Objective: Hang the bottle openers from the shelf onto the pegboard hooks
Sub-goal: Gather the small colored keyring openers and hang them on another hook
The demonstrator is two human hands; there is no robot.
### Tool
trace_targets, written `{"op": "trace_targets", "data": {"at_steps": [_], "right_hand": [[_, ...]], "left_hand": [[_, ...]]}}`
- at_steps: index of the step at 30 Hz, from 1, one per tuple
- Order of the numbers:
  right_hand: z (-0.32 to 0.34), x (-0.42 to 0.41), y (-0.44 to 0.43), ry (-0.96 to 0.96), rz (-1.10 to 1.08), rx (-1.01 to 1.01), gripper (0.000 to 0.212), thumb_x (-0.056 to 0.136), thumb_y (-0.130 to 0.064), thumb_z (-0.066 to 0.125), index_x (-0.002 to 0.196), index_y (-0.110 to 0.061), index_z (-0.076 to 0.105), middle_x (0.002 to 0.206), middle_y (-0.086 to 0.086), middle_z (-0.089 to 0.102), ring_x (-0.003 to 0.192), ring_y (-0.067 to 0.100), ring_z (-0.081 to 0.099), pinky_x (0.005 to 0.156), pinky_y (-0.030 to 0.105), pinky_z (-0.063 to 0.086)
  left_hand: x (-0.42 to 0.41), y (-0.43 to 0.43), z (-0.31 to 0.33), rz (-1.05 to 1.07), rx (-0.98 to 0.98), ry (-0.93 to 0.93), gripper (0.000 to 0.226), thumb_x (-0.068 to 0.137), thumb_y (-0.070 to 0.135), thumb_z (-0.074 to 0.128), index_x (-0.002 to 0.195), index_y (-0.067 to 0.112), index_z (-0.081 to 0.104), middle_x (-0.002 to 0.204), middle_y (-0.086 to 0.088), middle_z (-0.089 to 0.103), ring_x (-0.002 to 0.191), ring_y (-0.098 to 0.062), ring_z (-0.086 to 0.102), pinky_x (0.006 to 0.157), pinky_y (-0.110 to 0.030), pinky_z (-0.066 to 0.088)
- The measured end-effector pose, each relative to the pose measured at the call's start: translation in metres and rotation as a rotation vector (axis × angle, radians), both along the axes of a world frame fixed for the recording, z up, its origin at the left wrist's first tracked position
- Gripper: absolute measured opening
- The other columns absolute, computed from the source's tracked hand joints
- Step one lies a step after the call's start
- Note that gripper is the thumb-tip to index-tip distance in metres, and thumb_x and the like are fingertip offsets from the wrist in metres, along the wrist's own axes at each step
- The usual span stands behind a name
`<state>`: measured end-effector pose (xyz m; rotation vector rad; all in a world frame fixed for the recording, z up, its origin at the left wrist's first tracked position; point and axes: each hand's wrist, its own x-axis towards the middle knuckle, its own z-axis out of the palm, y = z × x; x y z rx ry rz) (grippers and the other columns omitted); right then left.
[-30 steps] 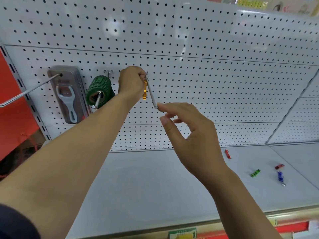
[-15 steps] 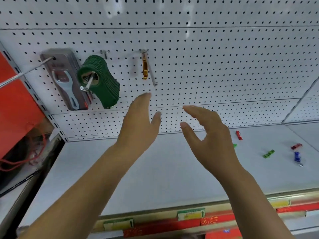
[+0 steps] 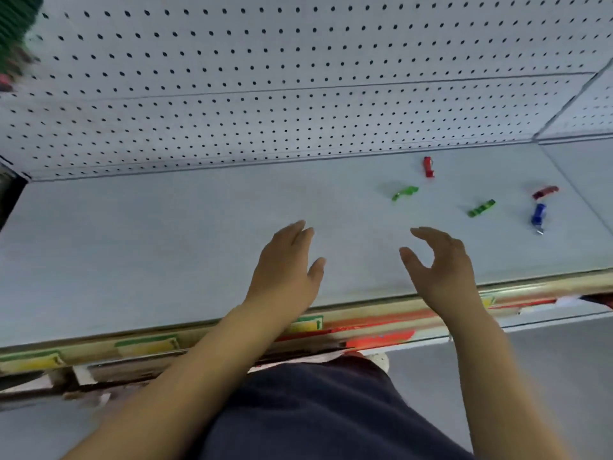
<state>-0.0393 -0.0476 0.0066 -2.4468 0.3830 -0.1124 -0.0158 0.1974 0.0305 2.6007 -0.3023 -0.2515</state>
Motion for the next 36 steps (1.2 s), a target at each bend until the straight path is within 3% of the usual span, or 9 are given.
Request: {"op": "trace_targets", "data": {"at_steps": [6,10,17,24,30,36], "right_hand": [[-0.012,0.002,-0.098,0.065,-0.155,0.000,0.035,0.099,-0.023,0.062,0.133,-0.017,0.062,0.137,0.003,0.062,0.133,0.025,0.048,0.106,0.035,0.040],[-0.014,0.016,-0.157,0.066,-0.123,0.006,0.035,0.098,-0.021,0.065,0.133,-0.020,0.063,0.137,-0.001,0.062,0.128,0.026,0.053,0.107,0.042,0.047],[-0.024,0.059,-0.217,0.080,0.100,-0.044,0.044,0.093,-0.022,0.072,0.135,-0.022,0.061,0.143,0.001,0.057,0.135,0.023,0.043,0.111,0.030,0.032],[-0.031,0.110,-0.238,0.231,0.285,-0.141,0.048,0.091,-0.035,0.072,0.137,-0.038,0.058,0.157,-0.007,0.037,0.147,0.022,0.022,0.116,0.046,0.025],[-0.042,0.127,-0.244,0.226,0.344,-0.099,0.019,0.087,-0.036,0.075,0.106,-0.036,0.071,0.138,-0.012,0.049,0.135,0.017,0.030,0.102,0.031,0.021],[-0.041,0.137,-0.247,0.192,0.386,-0.054,0.021,0.087,-0.039,0.074,0.105,-0.030,0.069,0.113,-0.014,0.056,0.122,0.014,0.041,0.097,0.030,0.025]], "left_hand": [[0.022,-0.080,-0.020,-0.068,-0.025,0.040,0.054,0.103,0.033,0.052,0.152,0.014,0.040,0.162,-0.002,0.035,0.151,-0.017,0.027,0.121,-0.030,0.022],[0.049,-0.140,-0.032,-0.019,-0.095,0.064,0.053,0.100,0.033,0.058,0.148,0.014,0.045,0.154,-0.004,0.046,0.143,-0.021,0.040,0.114,-0.027,0.030],[0.090,-0.206,-0.050,0.188,-0.195,0.027,0.049,0.100,0.025,0.060,0.145,0.011,0.047,0.143,-0.008,0.053,0.132,-0.024,0.049,0.102,-0.023,0.031],[0.124,-0.223,-0.071,0.271,-0.115,0.015,0.043,0.098,0.023,0.062,0.139,0.012,0.053,0.136,-0.008,0.054,0.126,-0.026,0.048,0.105,-0.037,0.040],[0.144,-0.226,-0.081,0.282,-0.135,-0.014,0.019,0.098,0.018,0.063,0.115,0.012,0.070,0.108,0.002,0.051,0.107,-0.022,0.054,0.091,-0.026,0.041],[0.139,-0.224,-0.073,0.341,-0.201,-0.022,0.007,0.096,0.015,0.065,0.099,0.014,0.071,0.097,0.003,0.057,0.089,-0.015,0.057,0.085,-0.026,0.046]]}}
